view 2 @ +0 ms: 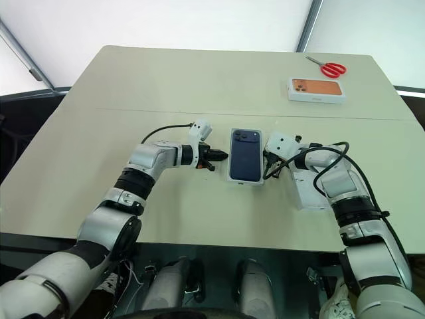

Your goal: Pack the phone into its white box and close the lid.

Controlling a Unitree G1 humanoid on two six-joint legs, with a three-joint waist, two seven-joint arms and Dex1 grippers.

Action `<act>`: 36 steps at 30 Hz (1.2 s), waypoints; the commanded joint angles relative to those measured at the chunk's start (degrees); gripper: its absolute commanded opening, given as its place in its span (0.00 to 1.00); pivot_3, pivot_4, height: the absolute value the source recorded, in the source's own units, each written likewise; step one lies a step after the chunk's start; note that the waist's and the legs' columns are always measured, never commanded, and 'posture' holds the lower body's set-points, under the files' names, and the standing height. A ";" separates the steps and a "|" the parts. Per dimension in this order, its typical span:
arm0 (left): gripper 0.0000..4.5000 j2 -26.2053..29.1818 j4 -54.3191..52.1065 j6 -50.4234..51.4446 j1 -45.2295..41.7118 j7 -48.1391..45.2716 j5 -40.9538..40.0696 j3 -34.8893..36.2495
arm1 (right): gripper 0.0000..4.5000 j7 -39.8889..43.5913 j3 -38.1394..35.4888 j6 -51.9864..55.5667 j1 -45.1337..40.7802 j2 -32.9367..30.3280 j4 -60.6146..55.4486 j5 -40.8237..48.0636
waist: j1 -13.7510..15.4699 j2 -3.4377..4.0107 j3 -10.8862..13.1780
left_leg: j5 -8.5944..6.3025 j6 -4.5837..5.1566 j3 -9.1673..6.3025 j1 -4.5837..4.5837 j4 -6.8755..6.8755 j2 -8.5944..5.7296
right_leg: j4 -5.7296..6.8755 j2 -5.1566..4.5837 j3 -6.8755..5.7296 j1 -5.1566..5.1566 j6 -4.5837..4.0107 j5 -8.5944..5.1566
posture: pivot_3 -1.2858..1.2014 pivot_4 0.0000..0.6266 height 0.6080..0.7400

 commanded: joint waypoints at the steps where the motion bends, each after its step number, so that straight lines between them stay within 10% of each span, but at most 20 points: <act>1: 0.01 2.76 -6.45 1.46 1.56 -1.14 -1.21 0.65 | 0.01 1.01 -2.28 0.51 0.78 -2.47 -2.98 1.32 | -0.29 0.00 0.00 | 0.00 0.00 0.00 0.00 -0.01 0.01 | 0.00 0.01 0.00 0.00 0.00 0.00 | 0.52 0.24 0.98; 17: 0.01 12.26 -27.45 5.91 12.72 -1.57 -8.21 6.52 | 0.01 -0.99 -5.36 2.94 -3.38 -0.87 1.72 5.31 | -1.21 0.04 0.02 | 0.02 -0.02 0.04 0.02 -0.03 0.06 | 0.00 0.18 0.07 0.00 0.00 0.00 | 0.52 0.24 0.98; 20: 0.21 15.85 -30.78 4.73 14.05 -3.71 -11.31 9.99 | 0.20 2.88 -10.08 17.92 -2.73 -2.45 -7.08 13.63 | -1.12 0.07 0.04 | 0.01 -0.02 0.02 0.02 -0.03 0.07 | 0.01 0.11 0.08 -0.01 0.00 0.00 | 0.52 0.24 0.98; 27: 0.99 23.28 -32.47 -5.69 17.70 -12.02 -11.66 9.64 | 1.00 -0.75 -13.07 49.09 0.15 -8.26 -23.14 18.26 | -0.97 0.09 0.03 | -0.03 -0.05 -0.03 0.01 -0.04 0.02 | -0.02 -0.12 0.03 -0.04 -0.03 -0.01 | 0.52 0.24 0.98; 36: 0.99 25.03 -34.16 -17.45 23.00 -18.99 -13.61 11.10 | 1.00 -11.03 -21.93 89.05 6.56 -5.73 -46.37 25.62 | -0.97 0.13 0.02 | -0.13 -0.19 -0.03 -0.11 -0.16 0.02 | -0.03 -0.23 0.04 -0.22 -0.11 -0.02 | 0.52 0.24 0.98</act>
